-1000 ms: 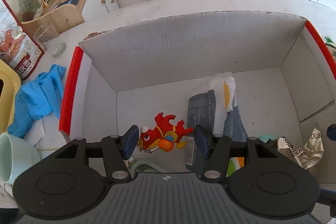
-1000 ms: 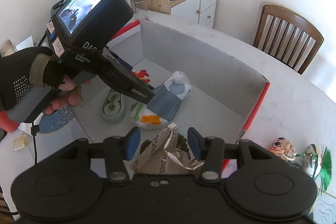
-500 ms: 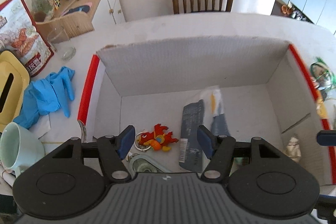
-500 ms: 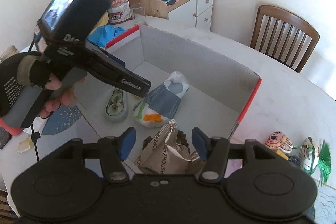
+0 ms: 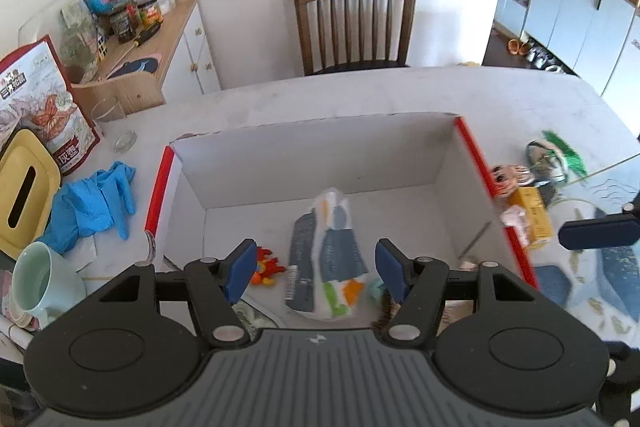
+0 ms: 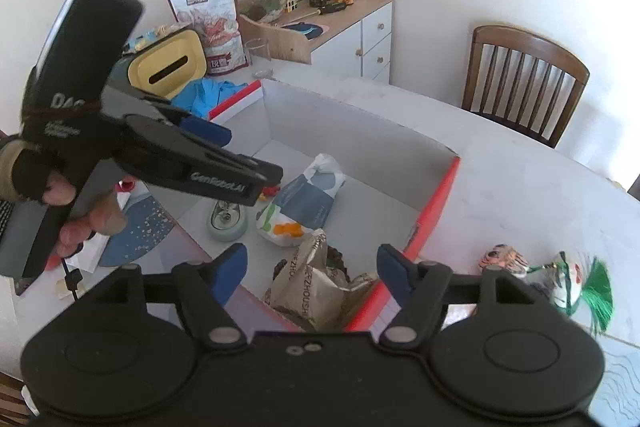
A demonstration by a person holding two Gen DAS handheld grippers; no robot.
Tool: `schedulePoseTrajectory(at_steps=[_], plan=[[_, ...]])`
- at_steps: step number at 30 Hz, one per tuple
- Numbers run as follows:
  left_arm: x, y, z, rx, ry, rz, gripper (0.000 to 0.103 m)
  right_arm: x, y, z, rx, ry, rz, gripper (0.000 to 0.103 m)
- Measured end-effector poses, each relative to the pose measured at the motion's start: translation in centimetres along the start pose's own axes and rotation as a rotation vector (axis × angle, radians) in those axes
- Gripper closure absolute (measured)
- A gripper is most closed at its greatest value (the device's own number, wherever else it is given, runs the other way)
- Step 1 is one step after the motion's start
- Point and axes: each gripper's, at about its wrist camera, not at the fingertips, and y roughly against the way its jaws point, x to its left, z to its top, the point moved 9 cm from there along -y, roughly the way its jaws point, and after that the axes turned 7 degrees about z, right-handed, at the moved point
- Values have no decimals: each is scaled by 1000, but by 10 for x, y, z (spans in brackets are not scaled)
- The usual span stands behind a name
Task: Organize objects
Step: 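Withdraw both tools from the box toward the remaining table items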
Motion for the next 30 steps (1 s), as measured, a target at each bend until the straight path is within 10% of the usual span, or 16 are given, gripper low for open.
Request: schedulePoseTrajectory(at_steps=[30], plan=[[-114, 84, -1, -105, 17, -82, 19, -94, 120, -54, -140, -172, -19, 2]])
